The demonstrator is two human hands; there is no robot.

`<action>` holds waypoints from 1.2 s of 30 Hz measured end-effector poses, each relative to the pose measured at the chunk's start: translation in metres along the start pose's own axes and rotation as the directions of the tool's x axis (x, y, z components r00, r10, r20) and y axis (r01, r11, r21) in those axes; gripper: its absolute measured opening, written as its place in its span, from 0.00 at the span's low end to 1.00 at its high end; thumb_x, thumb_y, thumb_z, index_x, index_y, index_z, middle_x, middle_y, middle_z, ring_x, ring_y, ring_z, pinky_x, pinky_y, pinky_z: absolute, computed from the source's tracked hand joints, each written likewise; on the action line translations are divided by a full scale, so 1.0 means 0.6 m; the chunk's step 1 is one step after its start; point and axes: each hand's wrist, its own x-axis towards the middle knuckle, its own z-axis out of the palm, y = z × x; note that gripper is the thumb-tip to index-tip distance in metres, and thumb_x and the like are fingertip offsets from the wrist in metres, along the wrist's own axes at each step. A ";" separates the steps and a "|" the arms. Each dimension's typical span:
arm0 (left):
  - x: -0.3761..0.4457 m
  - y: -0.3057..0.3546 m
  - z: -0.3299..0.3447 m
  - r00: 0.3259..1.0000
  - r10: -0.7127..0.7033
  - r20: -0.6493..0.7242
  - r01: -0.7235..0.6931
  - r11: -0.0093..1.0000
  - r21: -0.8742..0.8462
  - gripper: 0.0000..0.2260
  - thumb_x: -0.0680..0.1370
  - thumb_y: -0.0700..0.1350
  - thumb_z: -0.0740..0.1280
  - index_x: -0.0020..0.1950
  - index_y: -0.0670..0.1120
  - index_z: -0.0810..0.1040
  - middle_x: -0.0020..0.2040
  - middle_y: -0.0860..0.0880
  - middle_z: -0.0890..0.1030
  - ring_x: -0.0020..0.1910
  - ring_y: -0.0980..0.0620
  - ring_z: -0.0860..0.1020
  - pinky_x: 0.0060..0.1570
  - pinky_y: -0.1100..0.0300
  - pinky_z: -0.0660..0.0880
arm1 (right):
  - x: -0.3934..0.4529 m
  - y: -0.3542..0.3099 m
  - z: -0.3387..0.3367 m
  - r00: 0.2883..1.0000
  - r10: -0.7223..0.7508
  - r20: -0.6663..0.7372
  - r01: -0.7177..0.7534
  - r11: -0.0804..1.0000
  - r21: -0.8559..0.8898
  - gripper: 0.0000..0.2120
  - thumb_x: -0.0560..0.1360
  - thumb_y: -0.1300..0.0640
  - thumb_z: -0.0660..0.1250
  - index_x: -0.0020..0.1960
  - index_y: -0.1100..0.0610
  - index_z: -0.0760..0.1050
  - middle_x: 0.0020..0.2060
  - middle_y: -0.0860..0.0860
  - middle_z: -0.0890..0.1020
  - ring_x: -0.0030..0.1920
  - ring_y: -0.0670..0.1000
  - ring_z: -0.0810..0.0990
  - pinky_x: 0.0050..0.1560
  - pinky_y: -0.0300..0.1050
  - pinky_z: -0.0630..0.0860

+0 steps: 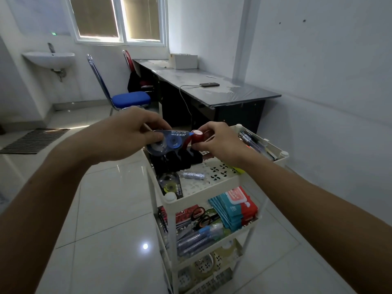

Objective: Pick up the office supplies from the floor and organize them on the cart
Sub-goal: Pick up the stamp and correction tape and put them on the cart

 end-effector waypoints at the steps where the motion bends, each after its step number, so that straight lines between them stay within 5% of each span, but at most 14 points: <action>1: -0.002 0.000 -0.002 1.000 0.006 0.001 -0.006 1.000 0.010 0.11 0.80 0.41 0.65 0.60 0.53 0.78 0.50 0.56 0.81 0.47 0.61 0.79 0.40 0.68 0.71 | -0.001 -0.001 -0.003 0.999 0.015 0.041 -0.016 1.000 0.016 0.17 0.72 0.66 0.74 0.60 0.61 0.76 0.47 0.56 0.82 0.46 0.53 0.85 0.42 0.48 0.85; 4: -0.005 0.001 -0.005 1.000 0.016 0.006 -0.016 0.999 0.030 0.11 0.80 0.41 0.65 0.59 0.54 0.79 0.48 0.58 0.80 0.45 0.66 0.78 0.38 0.71 0.71 | -0.003 0.000 -0.012 0.991 0.067 0.114 -0.067 0.998 -0.004 0.19 0.74 0.67 0.72 0.62 0.60 0.74 0.47 0.55 0.82 0.47 0.52 0.84 0.43 0.48 0.84; 9: -0.003 0.014 -0.005 0.997 0.056 0.045 -0.060 0.996 0.073 0.12 0.80 0.40 0.64 0.61 0.52 0.80 0.46 0.61 0.79 0.45 0.69 0.77 0.39 0.79 0.70 | -0.019 -0.009 -0.020 0.962 -0.168 -0.217 0.086 0.935 -0.345 0.05 0.75 0.60 0.70 0.50 0.55 0.79 0.39 0.48 0.81 0.40 0.46 0.80 0.40 0.40 0.77; 11: -0.005 0.016 -0.004 0.996 0.069 0.064 -0.075 0.992 0.100 0.13 0.80 0.40 0.65 0.61 0.52 0.80 0.46 0.62 0.79 0.45 0.72 0.76 0.39 0.81 0.68 | -0.035 -0.020 -0.021 0.979 -0.191 -0.072 0.146 0.903 -0.404 0.02 0.74 0.56 0.72 0.45 0.54 0.81 0.38 0.46 0.82 0.39 0.44 0.80 0.40 0.42 0.78; 14: -0.007 0.019 -0.002 0.995 0.087 0.057 -0.094 0.985 0.144 0.12 0.80 0.42 0.65 0.61 0.54 0.80 0.48 0.64 0.78 0.47 0.69 0.76 0.39 0.80 0.68 | -0.057 -0.033 -0.010 0.954 -0.039 0.298 0.193 0.841 -0.506 0.07 0.73 0.48 0.74 0.45 0.52 0.83 0.40 0.46 0.83 0.41 0.45 0.82 0.44 0.44 0.80; 17: -0.008 0.020 0.006 0.994 0.101 0.040 -0.105 0.988 0.117 0.11 0.79 0.42 0.67 0.59 0.53 0.80 0.48 0.61 0.79 0.47 0.63 0.78 0.39 0.75 0.71 | -0.062 -0.026 0.010 0.927 -0.015 0.375 0.245 0.780 -0.576 0.08 0.72 0.47 0.75 0.47 0.50 0.84 0.40 0.44 0.83 0.42 0.44 0.81 0.47 0.48 0.81; 22: -0.001 0.023 0.014 0.993 0.111 0.044 -0.113 0.993 0.046 0.06 0.77 0.44 0.69 0.53 0.52 0.79 0.46 0.57 0.81 0.45 0.63 0.79 0.39 0.72 0.73 | -0.049 -0.005 -0.009 0.980 0.013 0.200 0.127 0.733 -0.668 0.08 0.71 0.47 0.74 0.39 0.50 0.79 0.37 0.44 0.82 0.40 0.47 0.81 0.45 0.50 0.82; 30: 0.014 0.022 0.034 0.992 0.119 0.042 -0.122 0.991 0.057 0.06 0.77 0.45 0.70 0.50 0.55 0.78 0.46 0.60 0.79 0.47 0.61 0.78 0.42 0.68 0.70 | 0.003 0.017 -0.056 0.995 0.052 -0.080 -0.093 0.708 -0.700 0.13 0.69 0.43 0.75 0.45 0.51 0.80 0.40 0.48 0.82 0.42 0.50 0.82 0.45 0.54 0.82; 36: 0.011 0.019 0.041 0.987 0.150 0.054 -0.152 0.987 0.045 0.08 0.74 0.46 0.73 0.50 0.55 0.80 0.42 0.59 0.82 0.43 0.66 0.80 0.41 0.71 0.73 | 0.041 0.024 -0.010 0.987 0.060 -0.147 -0.143 0.733 -0.665 0.19 0.66 0.40 0.76 0.48 0.52 0.80 0.42 0.49 0.82 0.44 0.52 0.81 0.47 0.55 0.81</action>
